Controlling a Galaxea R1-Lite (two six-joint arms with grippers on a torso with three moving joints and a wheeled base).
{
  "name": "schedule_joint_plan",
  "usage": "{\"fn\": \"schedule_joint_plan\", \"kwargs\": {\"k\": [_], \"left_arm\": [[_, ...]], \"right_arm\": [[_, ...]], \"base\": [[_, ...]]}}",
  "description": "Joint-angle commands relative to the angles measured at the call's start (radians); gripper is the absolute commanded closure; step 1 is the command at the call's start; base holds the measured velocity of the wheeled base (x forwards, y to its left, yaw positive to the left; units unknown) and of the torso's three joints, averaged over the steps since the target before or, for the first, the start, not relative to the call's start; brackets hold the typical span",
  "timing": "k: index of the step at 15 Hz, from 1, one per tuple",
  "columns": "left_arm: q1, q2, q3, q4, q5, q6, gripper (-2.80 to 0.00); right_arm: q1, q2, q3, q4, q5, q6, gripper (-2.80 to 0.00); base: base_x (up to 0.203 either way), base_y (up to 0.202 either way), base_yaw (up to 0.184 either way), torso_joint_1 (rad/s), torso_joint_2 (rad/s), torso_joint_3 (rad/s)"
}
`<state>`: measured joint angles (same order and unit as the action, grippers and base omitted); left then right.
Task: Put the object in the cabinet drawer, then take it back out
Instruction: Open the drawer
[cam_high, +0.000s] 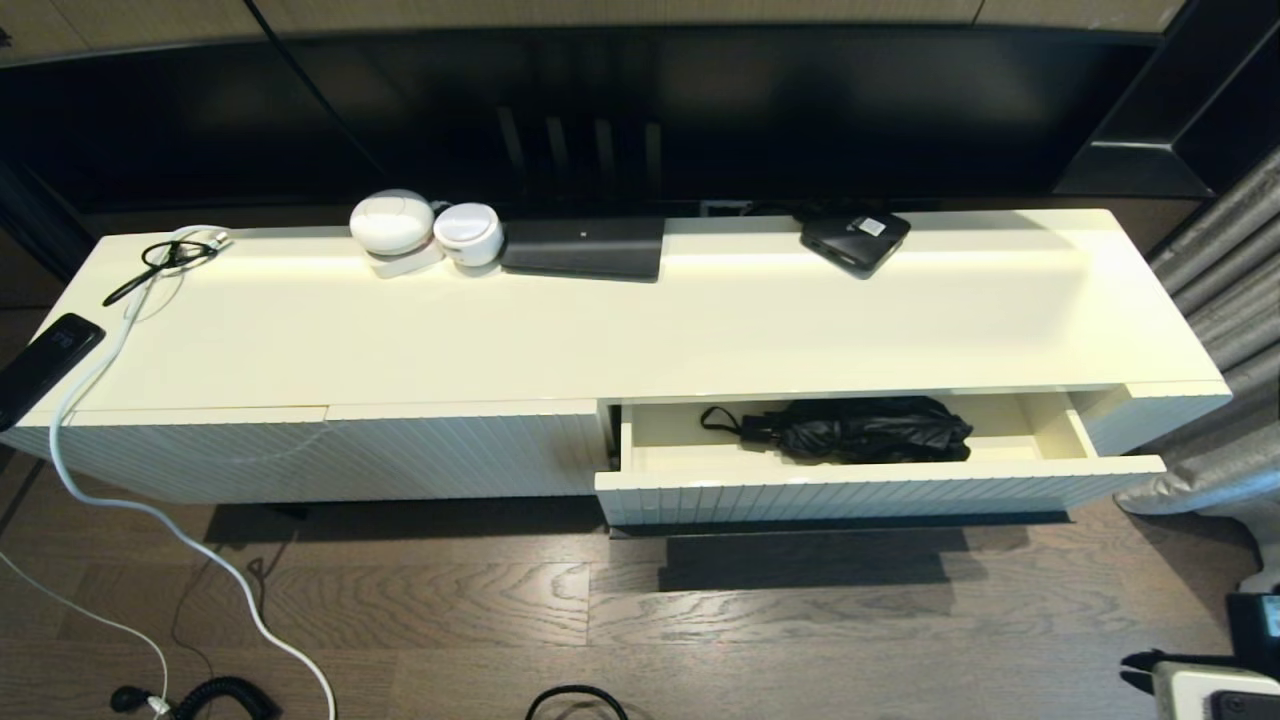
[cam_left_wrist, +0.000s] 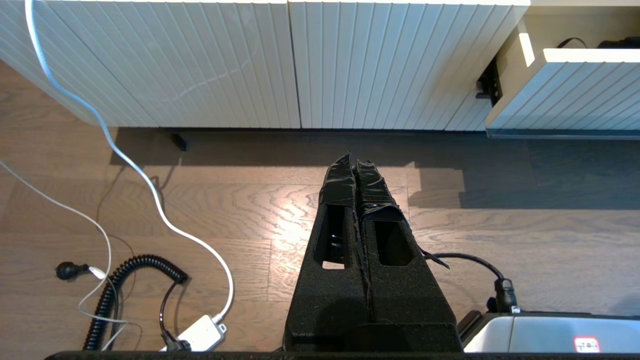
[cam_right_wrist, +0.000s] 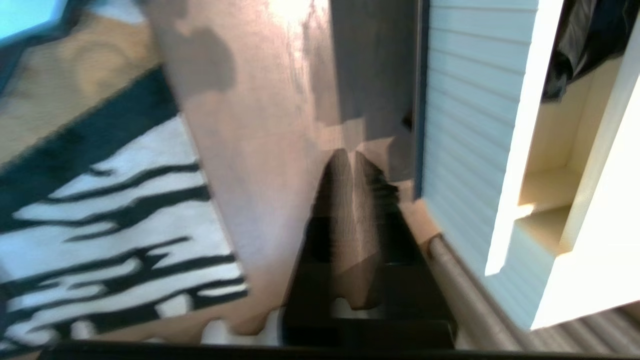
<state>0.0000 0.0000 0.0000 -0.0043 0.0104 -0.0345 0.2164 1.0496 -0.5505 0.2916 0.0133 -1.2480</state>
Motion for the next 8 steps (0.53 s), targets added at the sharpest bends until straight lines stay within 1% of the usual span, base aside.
{"fn": "schedule_joint_plan", "kwargs": {"k": [1, 5, 8], "left_arm": [[0.0, 0.0, 0.002, 0.0, 0.0, -0.001, 0.0], [0.0, -0.002, 0.002, 0.0, 0.0, -0.001, 0.0], [0.0, 0.0, 0.002, 0.0, 0.0, -0.001, 0.0]], "right_arm": [[-0.001, -0.069, -0.043, 0.085, 0.0, -0.003, 0.0], [0.002, 0.107, -0.103, 0.045, 0.002, -0.005, 0.0], [0.003, 0.318, -0.184, -0.072, 0.0, -0.005, 0.0]], "base": [[0.0, 0.0, 0.0, 0.0, 0.0, 0.0], [0.0, 0.0, 0.0, 0.0, 0.0, 0.0], [0.0, 0.0, 0.0, 0.0, 0.0, 0.0]]}}
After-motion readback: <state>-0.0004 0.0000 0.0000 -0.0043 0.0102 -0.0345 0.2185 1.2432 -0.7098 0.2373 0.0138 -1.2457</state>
